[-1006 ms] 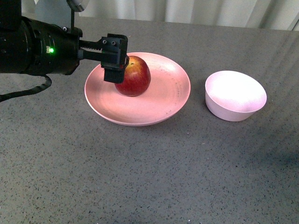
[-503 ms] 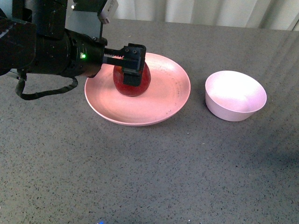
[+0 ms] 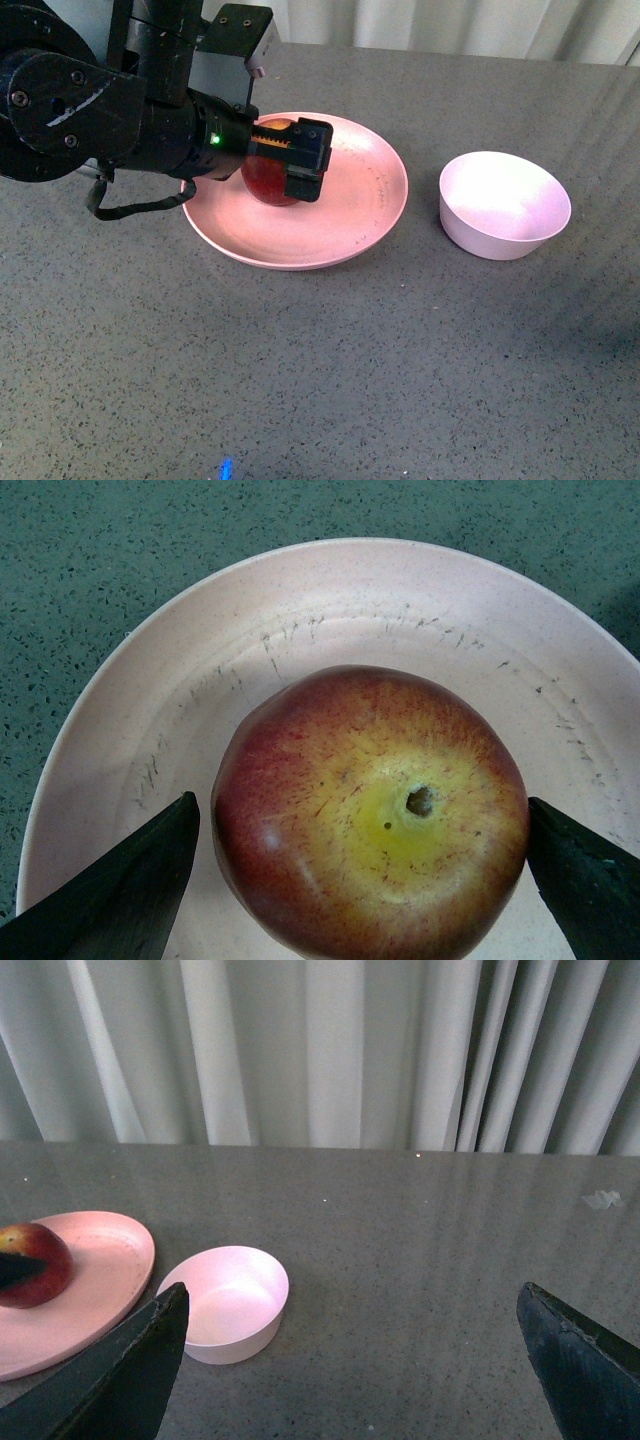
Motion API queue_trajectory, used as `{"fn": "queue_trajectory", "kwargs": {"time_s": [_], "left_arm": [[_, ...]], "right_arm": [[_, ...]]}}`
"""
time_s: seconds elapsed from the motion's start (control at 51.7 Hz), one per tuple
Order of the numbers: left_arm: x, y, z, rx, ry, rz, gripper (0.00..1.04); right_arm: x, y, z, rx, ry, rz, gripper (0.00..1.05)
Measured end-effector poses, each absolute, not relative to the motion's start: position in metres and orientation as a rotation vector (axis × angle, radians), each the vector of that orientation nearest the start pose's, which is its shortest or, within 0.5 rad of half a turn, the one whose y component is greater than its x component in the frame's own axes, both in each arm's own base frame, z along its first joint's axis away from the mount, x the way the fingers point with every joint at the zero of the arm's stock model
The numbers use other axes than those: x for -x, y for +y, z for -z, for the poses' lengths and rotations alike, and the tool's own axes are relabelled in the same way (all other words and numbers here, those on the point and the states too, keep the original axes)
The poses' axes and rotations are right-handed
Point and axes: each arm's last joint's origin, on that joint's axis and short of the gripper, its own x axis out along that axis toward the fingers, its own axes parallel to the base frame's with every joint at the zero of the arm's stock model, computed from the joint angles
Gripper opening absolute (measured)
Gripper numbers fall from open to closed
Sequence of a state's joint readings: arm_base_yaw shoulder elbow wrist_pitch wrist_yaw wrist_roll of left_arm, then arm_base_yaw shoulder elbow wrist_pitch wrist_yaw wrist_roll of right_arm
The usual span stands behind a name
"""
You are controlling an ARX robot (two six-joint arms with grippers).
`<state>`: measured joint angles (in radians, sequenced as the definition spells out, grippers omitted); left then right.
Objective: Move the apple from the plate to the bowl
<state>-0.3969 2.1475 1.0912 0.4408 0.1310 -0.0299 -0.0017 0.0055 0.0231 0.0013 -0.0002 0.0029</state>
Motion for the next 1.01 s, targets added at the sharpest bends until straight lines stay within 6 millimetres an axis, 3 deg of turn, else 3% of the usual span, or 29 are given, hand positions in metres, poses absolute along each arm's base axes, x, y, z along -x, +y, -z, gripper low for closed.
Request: {"fn": "queue_trajectory", "kwargs": {"time_s": [0.155, 0.232, 0.329, 0.619, 0.832, 1.006], "left_arm": [[-0.381, -0.167, -0.085, -0.062, 0.625, 0.499, 0.96], [-0.381, -0.168, -0.084, -0.072, 0.623, 0.491, 0.85], [-0.381, -0.168, -0.085, -0.074, 0.621, 0.488, 0.79], [-0.381, -0.172, -0.089, -0.07, 0.609, 0.497, 0.76], [-0.38, -0.195, -0.114, -0.048, 0.553, 0.554, 0.76], [-0.373, -0.227, -0.136, -0.04, 0.508, 0.638, 0.76]], "right_arm": [[-0.097, 0.0, -0.171, -0.003, -0.019, 0.002, 0.96], [-0.097, 0.0, -0.171, -0.003, -0.019, 0.002, 0.96], [-0.097, 0.0, -0.171, -0.003, -0.019, 0.002, 0.96], [-0.097, 0.0, -0.171, -0.003, -0.019, 0.002, 0.96], [-0.097, 0.0, -0.171, -0.002, -0.019, 0.002, 0.96], [-0.097, 0.0, -0.171, -0.003, -0.019, 0.002, 0.96]]}}
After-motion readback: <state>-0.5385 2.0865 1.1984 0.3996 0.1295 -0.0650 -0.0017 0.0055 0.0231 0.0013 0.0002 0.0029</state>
